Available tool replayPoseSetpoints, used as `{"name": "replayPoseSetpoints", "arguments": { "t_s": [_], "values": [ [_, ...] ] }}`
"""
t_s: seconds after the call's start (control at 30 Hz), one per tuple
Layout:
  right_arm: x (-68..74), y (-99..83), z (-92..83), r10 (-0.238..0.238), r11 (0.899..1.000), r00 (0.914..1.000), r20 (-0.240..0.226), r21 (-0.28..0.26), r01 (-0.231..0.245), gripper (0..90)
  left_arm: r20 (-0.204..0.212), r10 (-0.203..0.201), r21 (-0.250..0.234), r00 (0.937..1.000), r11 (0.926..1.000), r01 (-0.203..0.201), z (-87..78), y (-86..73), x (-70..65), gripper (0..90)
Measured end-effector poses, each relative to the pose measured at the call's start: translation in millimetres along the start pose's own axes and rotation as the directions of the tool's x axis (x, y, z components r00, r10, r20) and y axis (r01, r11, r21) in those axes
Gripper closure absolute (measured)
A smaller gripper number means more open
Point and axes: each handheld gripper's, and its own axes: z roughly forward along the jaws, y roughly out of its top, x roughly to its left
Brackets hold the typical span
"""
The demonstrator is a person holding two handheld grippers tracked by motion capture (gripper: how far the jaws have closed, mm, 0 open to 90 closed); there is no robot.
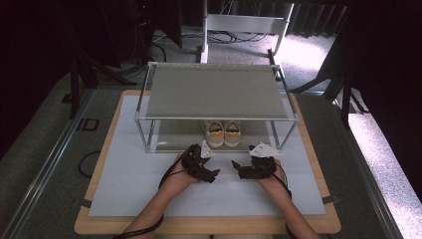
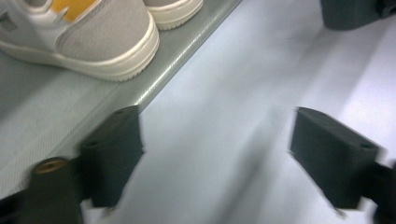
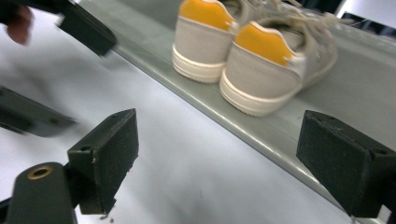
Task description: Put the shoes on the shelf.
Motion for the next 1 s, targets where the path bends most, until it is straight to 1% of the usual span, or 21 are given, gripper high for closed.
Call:
{"name": "replayPoseSetpoints", "arguments": {
  "t_s": [0.03,0.07,0.13,0.17,0.2,0.23,0.27,0.3,0.33,0.4,0.43,0.5,0.53,0.63,0.7,0.77,0.8,0.87,0.9,0.97,1.0],
  "values": [
    [-0.3,-2.3,-1.0,-0.007,1.000,0.9999,0.007,0.003,0.007,12.4,-0.003,-0.003,0.003,1.0000,1.0000,0.003,0.2,-2.2,-0.3,10.9],
    [-0.7,-4.8,-2.6,-0.005,1.000,1.0000,0.003,0.003,0.005,12.4,0.000,0.000,0.009,1.0000,1.0000,0.000,0.3,-4.5,-0.4,7.4],
    [-0.7,-9.5,-5.8,0.003,1.000,1.0000,-0.003,0.008,-0.003,12.4,-0.015,0.007,-0.007,0.9999,0.9999,-0.007,-1.3,-9.6,-1.6,7.0],
    [-0.2,-11.5,-7.4,-0.002,1.000,1.0000,-0.002,0.015,0.002,12.4,-0.019,0.001,-0.011,0.9998,0.9999,-0.002,-2.3,-11.8,-1.5,6.4],
    [0.6,-13.7,-9.5,-0.003,1.000,1.0000,-0.007,0.024,0.004,12.4,-0.023,-0.007,-0.012,0.9997,0.9999,0.007,-3.4,-13.8,-1.3,1.5],
    [0.8,-16.0,-11.4,-0.003,1.000,0.9999,-0.012,0.024,0.003,12.4,-0.021,-0.015,-0.025,0.9997,0.9996,0.014,-5.2,-16.2,-0.9,0.4],
    [1.2,-18.1,-13.4,0.003,1.000,0.9999,-0.014,0.029,-0.003,12.4,-0.019,-0.023,-0.029,0.9995,0.9993,0.022,-6.6,-18.4,-0.6,0.4],
    [1.3,-20.2,-15.5,0.001,1.000,0.9999,-0.015,0.030,-0.001,12.4,-0.044,-0.024,-0.036,0.9987,0.9991,0.023,-8.4,-20.7,-0.5,0.4],
    [1.9,-22.3,-18.0,0.004,1.000,0.9999,-0.016,0.027,-0.004,12.4,-0.058,-0.028,-0.047,0.9979,0.9986,0.026,-10.4,-23.1,-0.3,0.4],
    [2.1,-26.4,-23.6,0.005,1.000,0.9999,-0.010,0.019,-0.005,12.4,-0.060,-0.041,-0.061,0.9973,0.9975,0.038,-14.8,-27.1,1.6,0.4],
    [2.1,-28.5,-26.7,0.008,1.000,0.9999,-0.010,0.013,-0.008,12.4,-0.054,-0.046,-0.063,0.9975,0.9971,0.042,-16.6,-29.0,2.4,0.4],
    [0.9,-32.9,-32.7,0.006,1.000,1.0000,0.003,0.008,-0.006,12.4,-0.057,-0.043,-0.064,0.9974,0.9972,0.039,-20.1,-33.1,2.8,0.4],
    [0.9,-32.9,-32.7,0.006,1.000,1.0000,0.003,0.008,-0.006,12.4,-0.057,-0.043,-0.064,0.9974,0.9972,0.039,-20.1,-33.1,2.8,0.4],
    [-4.0,-40.0,-43.4,0.016,1.000,0.9998,0.006,0.005,-0.016,12.4,-0.052,-0.047,-0.061,0.9976,0.9972,0.043,-25.5,-40.8,2.4,0.4],
    [-7.1,-43.5,-49.3,0.019,1.000,0.9995,0.026,0.005,-0.019,12.4,-0.065,-0.045,-0.066,0.9969,0.9970,0.040,-28.7,-44.8,2.0,0.4],
    [-11.1,-47.4,-54.0,0.020,1.000,0.9991,0.038,0.009,-0.021,12.4,-0.067,-0.058,-0.073,0.9961,0.9959,0.053,-32.0,-48.9,2.1,0.4],
    [-13.0,-49.4,-56.0,0.026,1.000,0.9986,0.046,0.009,-0.026,12.4,-0.067,-0.062,-0.077,0.9959,0.9954,0.056,-33.3,-51.1,2.2,0.4],
    [-17.4,-53.5,-60.0,0.047,0.999,0.9981,0.041,0.009,-0.047,12.5,-0.071,-0.072,-0.085,0.9948,0.9942,0.066,-36.1,-55.5,1.9,0.4],
    [-19.2,-55.3,-62.0,0.051,0.999,0.9974,0.050,0.010,-0.052,12.5,-0.074,-0.072,-0.085,0.9947,0.9943,0.065,-37.3,-57.5,1.9,0.4],
    [-22.9,-57.8,-65.5,0.045,0.999,0.9973,0.058,0.012,-0.046,12.5,-0.077,-0.072,-0.087,0.9944,0.9941,0.065,-39.7,-61.1,1.7,0.4],
    [-24.6,-59.0,-67.2,0.041,0.999,0.9967,0.070,0.008,-0.042,12.5,-0.080,-0.074,-0.093,0.9941,0.9935,0.066,-40.8,-62.9,1.6,0.4]
  ]
}}
